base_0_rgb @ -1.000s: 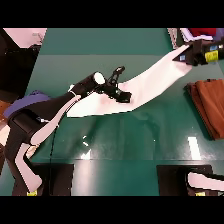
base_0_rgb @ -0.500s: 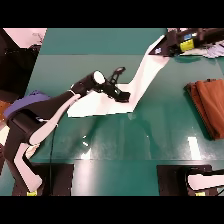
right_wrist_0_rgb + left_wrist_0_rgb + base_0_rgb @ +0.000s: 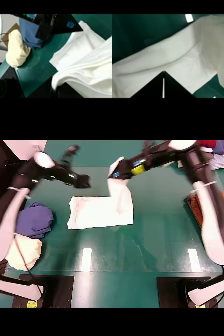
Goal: Fold the shirts.
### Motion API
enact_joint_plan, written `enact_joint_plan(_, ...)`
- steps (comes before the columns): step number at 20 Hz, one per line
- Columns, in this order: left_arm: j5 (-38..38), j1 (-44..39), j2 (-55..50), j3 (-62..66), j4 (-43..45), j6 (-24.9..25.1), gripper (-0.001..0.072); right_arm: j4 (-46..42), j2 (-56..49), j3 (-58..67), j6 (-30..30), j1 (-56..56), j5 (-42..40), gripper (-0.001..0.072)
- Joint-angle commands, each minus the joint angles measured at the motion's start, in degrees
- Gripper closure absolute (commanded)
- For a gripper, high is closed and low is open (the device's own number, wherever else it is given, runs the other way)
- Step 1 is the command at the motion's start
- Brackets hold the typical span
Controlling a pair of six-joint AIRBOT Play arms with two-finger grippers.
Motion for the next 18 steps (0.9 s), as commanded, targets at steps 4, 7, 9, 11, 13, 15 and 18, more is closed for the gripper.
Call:
enact_joint_plan(4, -2.8, 13.4, 8.4, 0.0, 2.9, 0.0, 0.0684, 13.4, -12.5, 0.1, -11.1, 11.3, -16.9, 0.036)
enact_joint_plan(7, -4.8, 13.6, 8.5, 0.0, 2.8, 0.0, 0.0684, 15.9, -14.6, 0.1, -11.9, 11.0, -15.0, 0.0141)
enact_joint_plan(9, -5.7, 13.5, 8.5, 0.0, 2.6, 0.0, 0.0684, 13.1, -13.7, 0.1, -11.7, 7.8, -7.3, 0.0228)
enact_joint_plan(11, -7.0, 13.5, 8.5, 0.0, 2.6, 0.0, 0.0684, 9.4, -12.2, -1.0, -10.4, 3.1, 2.3, 0.0264)
enact_joint_plan(13, -9.1, 13.5, 8.5, 0.0, 2.6, 0.0, 0.0684, 5.3, -9.2, -5.9, -9.3, -1.9, 8.0, 0.0264)
enact_joint_plan(15, -10.3, 13.5, 8.5, 0.0, 2.6, 0.1, 0.0684, 0.6, -4.6, -13.8, -8.0, -7.1, 8.2, 0.0264)
enact_joint_plan(18, -10.3, 13.5, 8.5, 0.0, 2.6, 0.0, 0.0684, -3.2, 2.0, -26.3, -5.1, -14.4, 3.8, 0.0264)
